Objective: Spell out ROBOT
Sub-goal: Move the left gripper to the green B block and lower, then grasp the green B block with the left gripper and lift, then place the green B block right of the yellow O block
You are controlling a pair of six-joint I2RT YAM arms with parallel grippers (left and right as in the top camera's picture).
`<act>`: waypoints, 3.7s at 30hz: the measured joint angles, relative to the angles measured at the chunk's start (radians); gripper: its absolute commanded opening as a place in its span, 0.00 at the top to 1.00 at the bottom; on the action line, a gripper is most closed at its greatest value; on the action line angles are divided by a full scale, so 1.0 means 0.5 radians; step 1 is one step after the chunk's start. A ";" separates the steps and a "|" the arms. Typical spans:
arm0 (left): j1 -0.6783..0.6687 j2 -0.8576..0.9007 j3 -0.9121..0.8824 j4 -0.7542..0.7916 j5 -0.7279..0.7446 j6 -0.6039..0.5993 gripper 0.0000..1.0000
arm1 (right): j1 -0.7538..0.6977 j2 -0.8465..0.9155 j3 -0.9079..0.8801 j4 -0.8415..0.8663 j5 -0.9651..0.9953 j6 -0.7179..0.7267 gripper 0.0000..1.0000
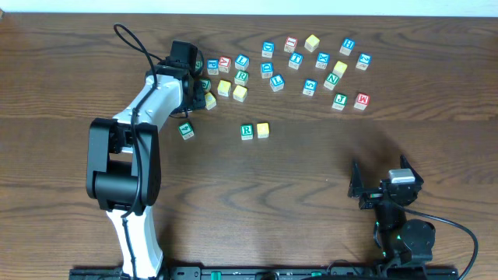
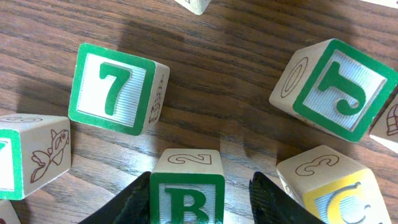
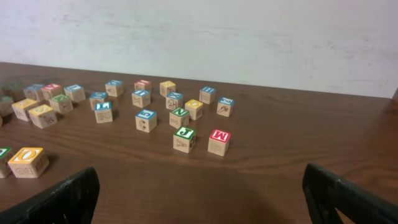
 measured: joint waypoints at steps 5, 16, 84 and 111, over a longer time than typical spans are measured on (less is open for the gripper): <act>0.000 0.000 0.000 0.031 -0.001 -0.002 0.56 | 0.000 0.000 0.000 0.000 0.000 0.000 0.01; 0.000 0.000 0.000 0.039 -0.001 -0.001 0.65 | 0.000 0.000 0.000 -0.001 0.000 0.000 0.01; -1.176 -0.125 -0.003 0.144 -0.015 -0.529 0.71 | 0.000 0.000 0.000 -0.001 0.000 0.000 0.01; -1.124 0.022 -0.004 0.232 -0.060 -0.536 0.60 | 0.000 0.000 0.000 -0.001 0.000 0.000 0.01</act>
